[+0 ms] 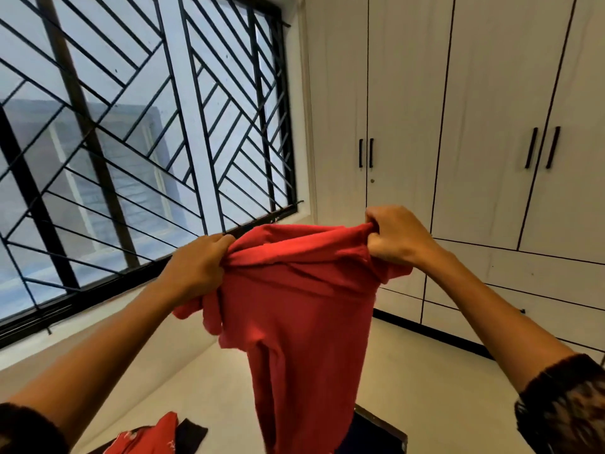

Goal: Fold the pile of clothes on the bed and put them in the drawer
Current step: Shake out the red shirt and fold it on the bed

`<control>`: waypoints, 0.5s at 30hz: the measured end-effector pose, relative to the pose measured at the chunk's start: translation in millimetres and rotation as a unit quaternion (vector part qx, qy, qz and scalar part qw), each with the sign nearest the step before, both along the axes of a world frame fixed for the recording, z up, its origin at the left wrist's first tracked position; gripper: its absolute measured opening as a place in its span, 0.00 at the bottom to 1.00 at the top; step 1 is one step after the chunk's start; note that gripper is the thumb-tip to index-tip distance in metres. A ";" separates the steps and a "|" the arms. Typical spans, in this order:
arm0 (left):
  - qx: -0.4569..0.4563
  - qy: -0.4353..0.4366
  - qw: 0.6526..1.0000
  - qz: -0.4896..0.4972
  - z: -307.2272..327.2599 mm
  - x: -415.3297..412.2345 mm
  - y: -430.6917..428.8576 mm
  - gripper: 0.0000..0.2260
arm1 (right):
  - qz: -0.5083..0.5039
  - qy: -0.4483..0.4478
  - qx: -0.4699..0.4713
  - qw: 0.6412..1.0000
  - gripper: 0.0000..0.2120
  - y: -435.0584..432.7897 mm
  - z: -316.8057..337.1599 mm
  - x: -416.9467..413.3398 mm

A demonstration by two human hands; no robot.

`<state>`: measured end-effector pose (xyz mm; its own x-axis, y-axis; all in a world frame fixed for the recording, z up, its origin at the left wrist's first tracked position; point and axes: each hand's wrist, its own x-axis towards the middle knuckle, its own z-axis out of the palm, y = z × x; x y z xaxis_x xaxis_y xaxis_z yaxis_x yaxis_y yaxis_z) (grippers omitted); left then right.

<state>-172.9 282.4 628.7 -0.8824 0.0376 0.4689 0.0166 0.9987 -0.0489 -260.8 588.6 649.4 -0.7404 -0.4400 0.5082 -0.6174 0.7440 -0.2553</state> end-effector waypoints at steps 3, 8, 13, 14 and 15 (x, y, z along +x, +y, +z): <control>-0.092 0.041 0.990 0.100 -3.2 5.1 -20.6 0.09 | 0.008 0.020 -0.046 0.999 0.06 -16.7 3.6 4.7; 0.007 0.023 0.991 0.129 -4.3 10.2 -58.5 0.07 | -0.029 0.050 -0.081 0.995 0.05 -40.9 4.9 2.4; 0.035 0.026 0.992 0.118 -16.7 -0.9 -84.7 0.05 | -0.069 0.055 -0.028 0.996 0.06 -71.0 -6.7 -9.8; 0.033 0.025 0.992 0.122 -19.6 -4.3 -89.2 0.05 | -0.077 0.046 -0.020 0.996 0.06 -75.3 -10.0 -13.6; 0.024 0.025 0.991 0.127 -22.6 -6.9 -92.8 0.05 | -0.084 0.032 -0.011 0.996 0.05 -79.3 -14.0 -17.0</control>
<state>-179.8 189.6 606.1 -0.8361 -0.2058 0.5085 -0.2363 0.9717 0.0048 -277.8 509.3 635.4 -0.7688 -0.3016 0.5639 -0.5003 0.8329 -0.2366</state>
